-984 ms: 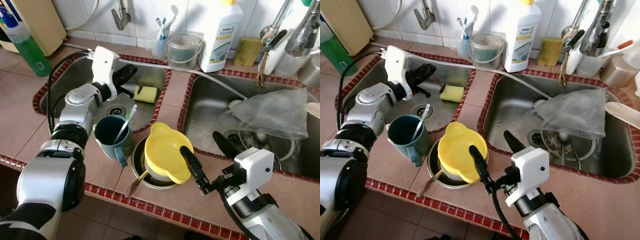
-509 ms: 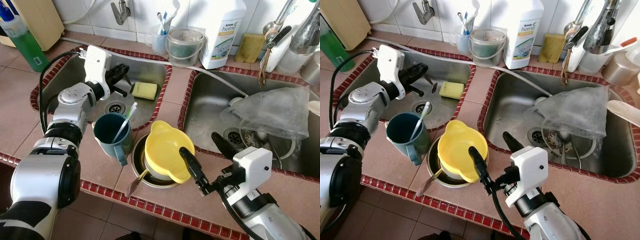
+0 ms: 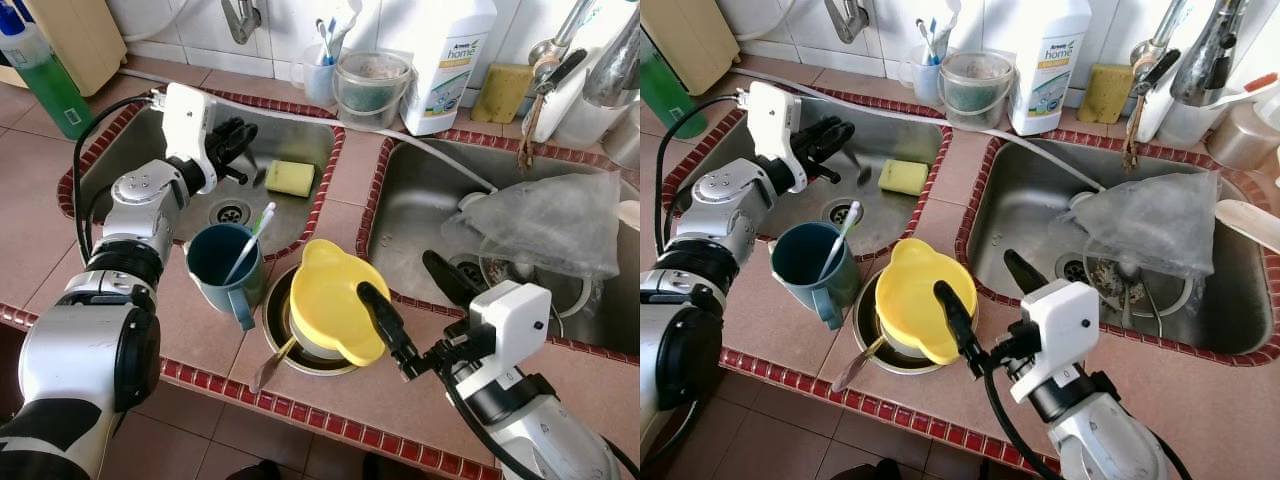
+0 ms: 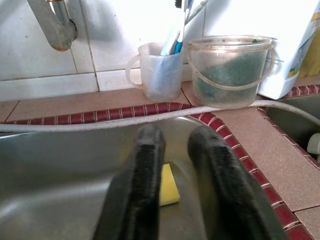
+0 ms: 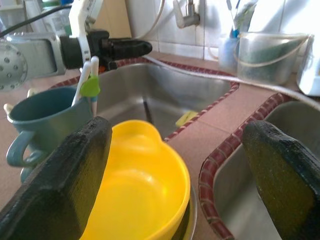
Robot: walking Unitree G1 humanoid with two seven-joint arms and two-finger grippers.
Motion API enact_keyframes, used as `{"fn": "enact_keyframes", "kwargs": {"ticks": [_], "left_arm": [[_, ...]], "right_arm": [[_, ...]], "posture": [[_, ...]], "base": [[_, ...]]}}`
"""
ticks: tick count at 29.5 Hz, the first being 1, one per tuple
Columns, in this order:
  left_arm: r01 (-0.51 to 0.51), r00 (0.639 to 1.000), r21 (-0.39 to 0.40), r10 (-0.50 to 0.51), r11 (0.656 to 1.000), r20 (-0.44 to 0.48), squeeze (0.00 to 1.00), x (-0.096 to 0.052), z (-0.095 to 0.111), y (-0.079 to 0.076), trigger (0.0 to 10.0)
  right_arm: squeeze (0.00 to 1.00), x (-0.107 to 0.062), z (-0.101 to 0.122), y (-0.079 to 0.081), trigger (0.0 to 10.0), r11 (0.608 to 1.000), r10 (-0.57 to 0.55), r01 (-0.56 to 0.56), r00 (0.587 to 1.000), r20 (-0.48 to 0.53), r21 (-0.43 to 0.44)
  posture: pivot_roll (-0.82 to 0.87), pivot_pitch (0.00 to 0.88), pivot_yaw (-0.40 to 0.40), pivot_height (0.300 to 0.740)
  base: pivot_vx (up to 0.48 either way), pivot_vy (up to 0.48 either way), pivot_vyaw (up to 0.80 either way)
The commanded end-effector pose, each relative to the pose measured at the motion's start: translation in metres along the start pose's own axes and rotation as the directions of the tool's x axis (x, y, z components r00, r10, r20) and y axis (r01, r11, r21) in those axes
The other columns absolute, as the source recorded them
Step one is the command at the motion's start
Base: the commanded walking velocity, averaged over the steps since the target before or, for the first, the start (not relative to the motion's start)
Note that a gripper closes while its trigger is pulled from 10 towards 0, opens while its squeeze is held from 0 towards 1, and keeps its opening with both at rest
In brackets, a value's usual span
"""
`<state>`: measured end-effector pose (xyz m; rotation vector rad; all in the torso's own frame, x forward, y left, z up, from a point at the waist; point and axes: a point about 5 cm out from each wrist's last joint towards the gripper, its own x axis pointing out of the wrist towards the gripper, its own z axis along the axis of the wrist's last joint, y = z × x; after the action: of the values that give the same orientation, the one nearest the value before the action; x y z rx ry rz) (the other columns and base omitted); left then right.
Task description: Kitchen organization
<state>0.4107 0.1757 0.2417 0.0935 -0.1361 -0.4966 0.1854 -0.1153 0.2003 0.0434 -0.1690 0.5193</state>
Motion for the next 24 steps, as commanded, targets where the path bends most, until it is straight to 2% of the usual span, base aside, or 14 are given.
{"fn": "enact_keyframes", "kwargs": {"ticks": [1, 12, 19, 20, 21, 22, 24], "left_arm": [[0.000, 1.000, 0.013, -0.001, 1.000, 0.007, 1.00, -0.001, 0.006, 0.004, 10.0], [-0.016, 1.000, 0.010, 0.016, 1.000, 0.026, 1.00, -0.001, 0.012, 0.008, 10.0], [-0.032, 0.998, -0.001, 0.032, 0.999, 0.062, 1.00, -0.001, 0.020, 0.012, 10.0], [-0.035, 0.997, 0.002, 0.035, 0.999, 0.072, 0.96, -0.002, 0.022, 0.013, 10.0], [-0.038, 0.996, 0.001, 0.038, 0.999, 0.080, 0.26, -0.002, 0.023, 0.014, 10.0], [-0.045, 0.995, 0.002, 0.045, 0.999, 0.092, 0.00, -0.004, 0.025, 0.016, 10.0], [-0.054, 0.993, 0.004, 0.053, 0.999, 0.103, 0.00, -0.005, 0.027, 0.018, 10.0]], "right_arm": [[0.00, 0.000, 0.001, 0.001, 10.0, 1.000, 0.004, -0.004, 1.000, 0.000, 0.008], [0.00, 0.005, 0.001, -0.002, 10.0, 1.000, 0.007, -0.007, 1.000, 0.007, 0.001], [0.00, 0.014, 0.001, -0.006, 10.0, 1.000, 0.007, -0.007, 0.999, 0.033, -0.008], [0.00, 0.016, 0.002, -0.007, 10.0, 1.000, 0.006, -0.006, 0.999, 0.040, -0.010], [0.00, 0.018, 0.002, -0.008, 10.0, 1.000, 0.006, -0.006, 0.999, 0.046, -0.012], [0.00, 0.021, 0.002, -0.009, 10.0, 1.000, 0.007, -0.006, 0.998, 0.056, -0.014], [0.00, 0.025, 0.002, -0.011, 10.0, 1.000, 0.007, -0.006, 0.998, 0.066, -0.016]], "posture": [[-0.24, 0.206, 0.050, 0.740], [-0.23, 0.190, 0.046, 0.740], [-0.21, 0.164, 0.046, 0.740], [-0.20, 0.162, 0.046, 0.740], [-0.19, 0.155, 0.045, 0.740], [-0.18, 0.149, 0.044, 0.740], [-0.18, 0.144, 0.044, 0.740]], "base": [[0.000, 0.000, 0.00], [0.000, 0.000, 0.00], [0.000, 0.000, 0.00], [0.000, 0.000, 0.00], [0.000, 0.000, 0.00], [0.000, 0.000, 0.00], [0.000, 0.000, 0.00]]}}
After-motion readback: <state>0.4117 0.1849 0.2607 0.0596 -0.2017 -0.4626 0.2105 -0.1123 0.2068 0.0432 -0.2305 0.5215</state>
